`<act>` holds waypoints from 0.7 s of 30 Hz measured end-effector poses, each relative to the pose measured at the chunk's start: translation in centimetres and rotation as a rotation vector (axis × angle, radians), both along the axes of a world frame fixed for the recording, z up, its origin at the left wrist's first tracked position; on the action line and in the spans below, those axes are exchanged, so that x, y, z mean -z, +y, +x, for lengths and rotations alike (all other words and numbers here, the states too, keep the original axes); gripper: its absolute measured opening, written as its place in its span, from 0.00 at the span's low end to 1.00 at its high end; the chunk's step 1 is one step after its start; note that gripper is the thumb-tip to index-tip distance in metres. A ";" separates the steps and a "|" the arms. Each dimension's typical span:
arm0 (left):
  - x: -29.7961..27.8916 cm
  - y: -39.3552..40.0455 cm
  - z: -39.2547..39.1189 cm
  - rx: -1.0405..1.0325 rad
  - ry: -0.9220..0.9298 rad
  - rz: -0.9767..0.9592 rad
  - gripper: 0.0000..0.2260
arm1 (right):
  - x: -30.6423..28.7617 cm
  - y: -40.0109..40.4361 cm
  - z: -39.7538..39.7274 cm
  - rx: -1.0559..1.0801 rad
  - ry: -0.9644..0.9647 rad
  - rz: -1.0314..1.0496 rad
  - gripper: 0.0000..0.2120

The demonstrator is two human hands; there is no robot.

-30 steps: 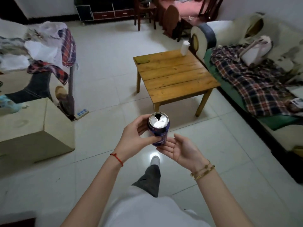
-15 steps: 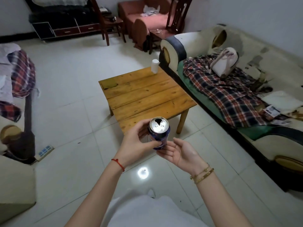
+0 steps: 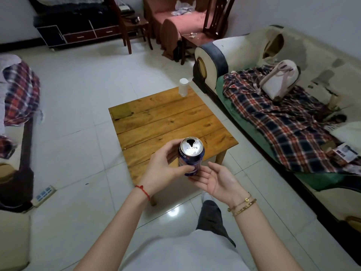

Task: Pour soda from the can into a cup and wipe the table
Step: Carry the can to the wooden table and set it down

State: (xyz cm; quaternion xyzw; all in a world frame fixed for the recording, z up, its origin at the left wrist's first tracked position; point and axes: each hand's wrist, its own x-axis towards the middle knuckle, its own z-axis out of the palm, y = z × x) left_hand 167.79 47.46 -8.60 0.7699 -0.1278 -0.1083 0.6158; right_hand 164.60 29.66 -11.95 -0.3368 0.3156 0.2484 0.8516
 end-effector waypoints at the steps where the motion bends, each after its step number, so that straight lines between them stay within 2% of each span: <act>1: 0.3 -0.9 1.1 -0.014 0.003 0.002 0.31 | 0.3 -0.9 1.5 -0.014 0.005 0.002 0.23; 13: 1.1 -13.4 15.3 -0.188 0.082 -0.032 0.32 | 0.7 -14.5 20.3 -0.265 0.046 0.005 0.23; 21: 2.8 -18.3 22.8 -0.359 0.106 -0.039 0.31 | 2.3 -18.5 30.2 -0.380 0.083 -0.032 0.23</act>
